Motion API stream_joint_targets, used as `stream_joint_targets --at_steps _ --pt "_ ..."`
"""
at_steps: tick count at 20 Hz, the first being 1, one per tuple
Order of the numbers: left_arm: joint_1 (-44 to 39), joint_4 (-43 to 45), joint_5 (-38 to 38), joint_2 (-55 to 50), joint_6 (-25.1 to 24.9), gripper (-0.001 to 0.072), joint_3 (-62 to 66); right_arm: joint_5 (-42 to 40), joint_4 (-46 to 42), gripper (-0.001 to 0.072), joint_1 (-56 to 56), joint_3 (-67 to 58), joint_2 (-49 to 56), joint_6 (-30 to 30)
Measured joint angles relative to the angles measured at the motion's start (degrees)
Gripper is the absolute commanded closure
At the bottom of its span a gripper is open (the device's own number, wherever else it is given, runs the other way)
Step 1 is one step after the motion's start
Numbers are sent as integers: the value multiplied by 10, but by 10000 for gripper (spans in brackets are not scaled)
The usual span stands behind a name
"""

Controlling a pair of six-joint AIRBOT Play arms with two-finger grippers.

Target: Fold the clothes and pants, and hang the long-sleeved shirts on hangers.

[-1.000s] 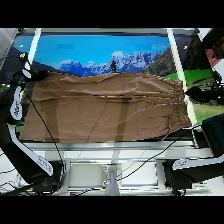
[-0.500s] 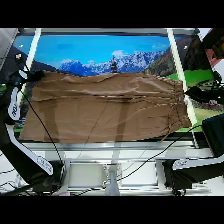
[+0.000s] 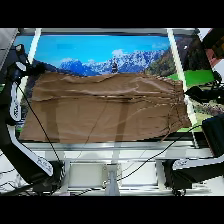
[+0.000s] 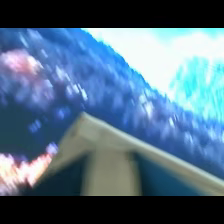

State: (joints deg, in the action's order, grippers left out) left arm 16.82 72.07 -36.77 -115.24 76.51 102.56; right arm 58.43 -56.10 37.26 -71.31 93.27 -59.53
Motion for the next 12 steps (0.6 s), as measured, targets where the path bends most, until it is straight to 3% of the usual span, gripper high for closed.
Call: stream_joint_targets --at_steps 6,9,10,11,12 --pt "33 -49 -67 -11 17 276 28 0 1 167 0 0 0 0" --pt "65 -80 -175 -52 22 282 112 -6 2 167 0 0 0 0" --pt "71 -87 -212 -64 21 237 133 -7 2 167 0 0 0 0" --pt "76 -89 -238 -73 14 85 146 -8 2 167 0 0 0 0" --pt "81 -90 -255 -80 6 47 153 -9 2 167 0 0 0 0"
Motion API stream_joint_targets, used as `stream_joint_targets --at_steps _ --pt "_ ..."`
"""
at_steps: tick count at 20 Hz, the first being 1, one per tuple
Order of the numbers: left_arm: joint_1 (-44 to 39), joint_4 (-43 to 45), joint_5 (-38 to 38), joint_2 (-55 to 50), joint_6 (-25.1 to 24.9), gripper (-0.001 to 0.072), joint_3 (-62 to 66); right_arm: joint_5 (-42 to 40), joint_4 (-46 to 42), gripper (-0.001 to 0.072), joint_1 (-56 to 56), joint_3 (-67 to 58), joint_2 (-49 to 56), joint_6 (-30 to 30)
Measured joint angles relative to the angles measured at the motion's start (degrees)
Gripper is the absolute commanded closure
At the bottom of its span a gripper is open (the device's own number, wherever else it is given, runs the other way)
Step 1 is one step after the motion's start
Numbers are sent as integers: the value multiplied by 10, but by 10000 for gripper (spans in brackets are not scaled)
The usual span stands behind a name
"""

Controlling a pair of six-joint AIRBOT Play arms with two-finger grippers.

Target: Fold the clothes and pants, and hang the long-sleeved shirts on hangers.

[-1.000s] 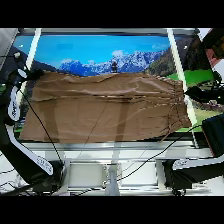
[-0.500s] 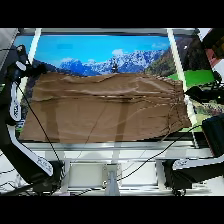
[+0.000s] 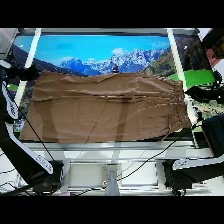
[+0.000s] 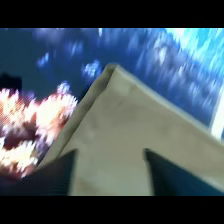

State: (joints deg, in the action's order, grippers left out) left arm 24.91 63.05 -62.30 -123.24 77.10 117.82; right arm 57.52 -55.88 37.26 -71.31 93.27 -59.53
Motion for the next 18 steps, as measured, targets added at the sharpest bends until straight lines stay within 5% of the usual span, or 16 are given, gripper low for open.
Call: stream_joint_targets --at_steps 11,12,15,18 --pt "-10 -30 -38 -18 -133 66 -1 -1 2 167 0 0 0 0" --pt "-17 -31 -30 -19 -146 162 -1 -1 2 166 0 0 0 0" --pt "-41 4 5 -20 -171 643 -3 -1 2 167 0 0 0 0" --pt "-64 80 29 -20 -171 695 -6 -1 2 166 0 0 0 0"
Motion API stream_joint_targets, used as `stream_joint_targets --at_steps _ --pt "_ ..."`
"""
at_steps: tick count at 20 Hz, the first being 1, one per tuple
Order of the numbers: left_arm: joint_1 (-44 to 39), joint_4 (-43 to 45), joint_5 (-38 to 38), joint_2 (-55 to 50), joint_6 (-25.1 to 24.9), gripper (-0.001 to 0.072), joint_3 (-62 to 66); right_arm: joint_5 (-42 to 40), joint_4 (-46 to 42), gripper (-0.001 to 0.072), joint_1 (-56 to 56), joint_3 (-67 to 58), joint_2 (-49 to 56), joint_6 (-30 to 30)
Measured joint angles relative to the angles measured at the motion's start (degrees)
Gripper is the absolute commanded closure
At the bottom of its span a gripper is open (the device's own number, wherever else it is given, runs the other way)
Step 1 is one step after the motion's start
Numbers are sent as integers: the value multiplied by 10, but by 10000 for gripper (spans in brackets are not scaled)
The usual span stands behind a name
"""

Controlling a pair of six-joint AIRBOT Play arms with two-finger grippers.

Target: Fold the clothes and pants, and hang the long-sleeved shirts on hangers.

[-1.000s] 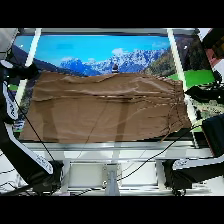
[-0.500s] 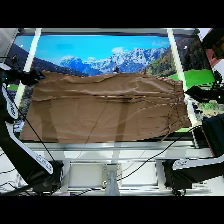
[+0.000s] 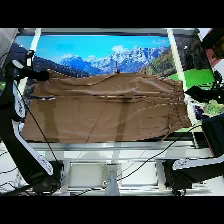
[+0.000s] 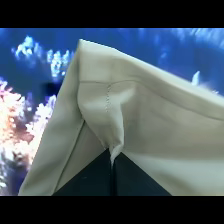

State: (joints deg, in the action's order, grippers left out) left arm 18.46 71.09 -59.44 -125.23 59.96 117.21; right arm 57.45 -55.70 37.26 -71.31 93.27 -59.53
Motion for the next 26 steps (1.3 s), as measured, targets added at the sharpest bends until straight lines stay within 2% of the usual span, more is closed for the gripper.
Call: stream_joint_targets --at_steps 2,4,8,12,13,14,15,16,25,26 --pt "-11 56 17 1 37 696 -1 0 0 167 0 0 0 0" --pt "-15 110 33 1 94 696 -2 0 0 167 0 0 0 0" --pt "-13 174 40 1 195 695 -3 0 0 167 0 0 0 0" --pt "-10 195 41 0 240 694 -3 0 0 166 0 0 0 0" --pt "-9 198 41 0 245 670 -3 0 0 166 0 0 0 0" --pt "-9 200 40 0 250 488 -3 0 0 165 0 0 0 0" --pt "-9 201 40 0 252 189 -3 0 0 165 0 0 0 0" --pt "-9 208 40 0 256 19 -3 0 0 165 0 0 0 0" --pt "-6 204 28 46 261 23 -3 3 -1 165 0 -2 -16 0" --pt "-5 205 26 58 261 70 -4 2 -2 166 0 -2 -25 0"
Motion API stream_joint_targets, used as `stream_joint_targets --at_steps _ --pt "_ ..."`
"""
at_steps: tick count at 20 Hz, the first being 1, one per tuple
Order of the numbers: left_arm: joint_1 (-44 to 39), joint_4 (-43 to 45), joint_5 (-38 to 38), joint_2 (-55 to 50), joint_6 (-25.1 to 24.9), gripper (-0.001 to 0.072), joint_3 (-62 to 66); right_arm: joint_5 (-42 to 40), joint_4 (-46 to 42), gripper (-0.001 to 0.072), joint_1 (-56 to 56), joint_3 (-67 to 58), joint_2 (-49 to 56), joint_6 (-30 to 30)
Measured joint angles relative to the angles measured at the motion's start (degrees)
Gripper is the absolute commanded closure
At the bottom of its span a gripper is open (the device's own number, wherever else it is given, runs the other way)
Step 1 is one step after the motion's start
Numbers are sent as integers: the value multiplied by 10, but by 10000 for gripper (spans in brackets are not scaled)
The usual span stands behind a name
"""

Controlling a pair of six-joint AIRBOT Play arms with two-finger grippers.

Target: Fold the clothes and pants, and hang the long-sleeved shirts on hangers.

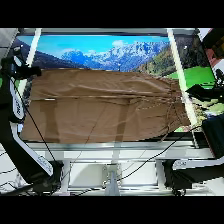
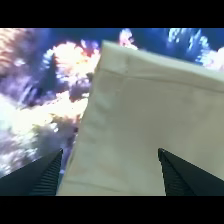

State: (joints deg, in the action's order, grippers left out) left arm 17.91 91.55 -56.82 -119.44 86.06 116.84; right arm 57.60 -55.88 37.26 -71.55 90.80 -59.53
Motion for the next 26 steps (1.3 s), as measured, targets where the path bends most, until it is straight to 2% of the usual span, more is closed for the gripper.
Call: stream_joint_targets --at_steps 2,3,5,6,7,8,9,10,14,18,22,26 --pt "2 0 1 31 1 319 1 0 -5 166 0 0 -19 0" --pt "2 0 -6 46 1 385 0 1 -9 166 0 0 -31 0" --pt "3 0 -26 82 1 402 0 13 -18 168 0 0 -58 0" --pt "3 0 -42 102 1 573 1 22 -24 209 0 0 -74 0" --pt "3 0 -64 122 1 698 0 34 -32 381 0 0 -90 0" --pt "3 0 -89 144 1 695 0 46 -41 543 0 0 -107 0" --pt "3 0 -110 166 -3 696 1 66 -57 640 0 0 -126 0" --pt "3 -1 -142 188 -6 696 1 84 -73 671 0 0 -144 -1" --pt "7 -6 -246 280 -39 697 -15 170 -127 671 0 8 -220 -34" --pt "50 -56 -273 416 -84 698 -112 188 -131 671 0 82 -335 -61" --pt "81 -131 -237 552 -105 698 -303 172 -124 671 0 188 -420 -109" --pt "80 -166 -136 672 -83 696 -515 136 -62 671 0 254 -455 -191"
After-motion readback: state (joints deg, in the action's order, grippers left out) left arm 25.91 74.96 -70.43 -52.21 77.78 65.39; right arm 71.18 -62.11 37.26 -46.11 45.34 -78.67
